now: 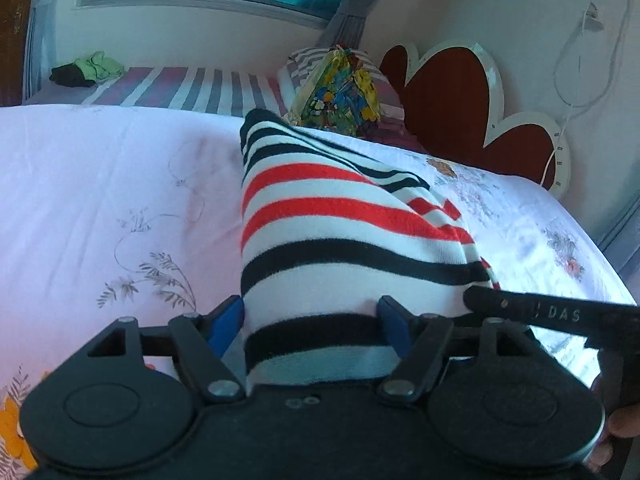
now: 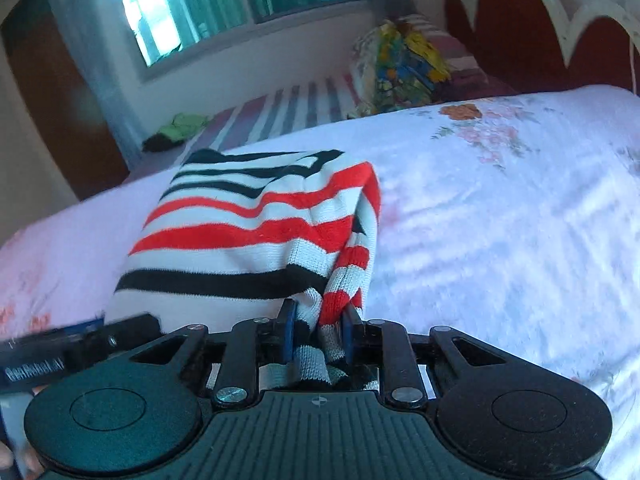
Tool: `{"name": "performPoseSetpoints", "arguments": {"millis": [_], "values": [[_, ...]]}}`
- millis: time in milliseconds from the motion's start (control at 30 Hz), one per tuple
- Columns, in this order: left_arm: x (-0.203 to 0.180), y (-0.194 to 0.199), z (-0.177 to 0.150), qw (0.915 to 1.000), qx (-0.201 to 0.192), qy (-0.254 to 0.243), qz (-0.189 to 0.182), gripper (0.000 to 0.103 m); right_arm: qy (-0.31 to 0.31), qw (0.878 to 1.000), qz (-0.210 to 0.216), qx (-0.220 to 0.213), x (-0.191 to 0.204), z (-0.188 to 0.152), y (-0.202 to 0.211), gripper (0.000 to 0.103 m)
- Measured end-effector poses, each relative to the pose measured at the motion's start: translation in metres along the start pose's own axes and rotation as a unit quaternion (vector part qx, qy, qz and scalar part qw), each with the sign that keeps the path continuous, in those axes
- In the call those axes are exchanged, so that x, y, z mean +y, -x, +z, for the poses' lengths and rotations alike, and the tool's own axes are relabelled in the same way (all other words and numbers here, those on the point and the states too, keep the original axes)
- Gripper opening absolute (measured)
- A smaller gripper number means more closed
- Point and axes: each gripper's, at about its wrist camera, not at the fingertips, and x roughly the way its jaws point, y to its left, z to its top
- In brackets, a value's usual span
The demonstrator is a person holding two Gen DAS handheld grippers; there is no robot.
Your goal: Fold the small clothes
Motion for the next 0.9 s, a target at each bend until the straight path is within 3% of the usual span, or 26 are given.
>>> {"name": "performPoseSetpoints", "arguments": {"millis": [200, 267, 567, 700, 767, 800, 867, 900], "values": [[0.005, 0.004, 0.002, 1.0000, 0.006, 0.001, -0.004, 0.072, 0.009, 1.000, -0.010, -0.022, 0.005, 0.010, 0.042, 0.025], [0.005, 0.005, 0.002, 1.0000, 0.006, 0.001, -0.003, 0.072, 0.009, 1.000, 0.011, -0.025, 0.009, 0.015, 0.048, 0.026], [0.003, 0.001, 0.004, 1.0000, 0.005, -0.003, -0.003, 0.072, -0.110, 0.992, 0.052, 0.025, -0.013, 0.029, -0.009, 0.026], [0.001, 0.000, 0.003, 1.0000, 0.003, -0.007, -0.001, 0.072, -0.102, 0.992, 0.060, 0.042, -0.012, 0.033, -0.025, 0.025], [0.001, 0.001, 0.005, 1.0000, 0.001, -0.001, -0.002, 0.073, -0.088, 0.994, 0.054, 0.026, -0.010, 0.034, -0.017, 0.014], [0.000, 0.002, 0.006, 1.0000, -0.002, -0.001, -0.003, 0.073, -0.077, 0.996, 0.050, 0.013, -0.008, 0.034, -0.011, 0.014], [-0.003, 0.002, 0.011, 0.9998, -0.013, -0.015, -0.004, 0.073, -0.036, 0.999, 0.017, -0.004, -0.003, 0.029, -0.005, 0.013], [-0.005, -0.001, 0.013, 0.9996, -0.015, -0.025, -0.001, 0.074, -0.025, 1.000, 0.004, 0.015, -0.002, 0.024, -0.014, 0.013]]}}
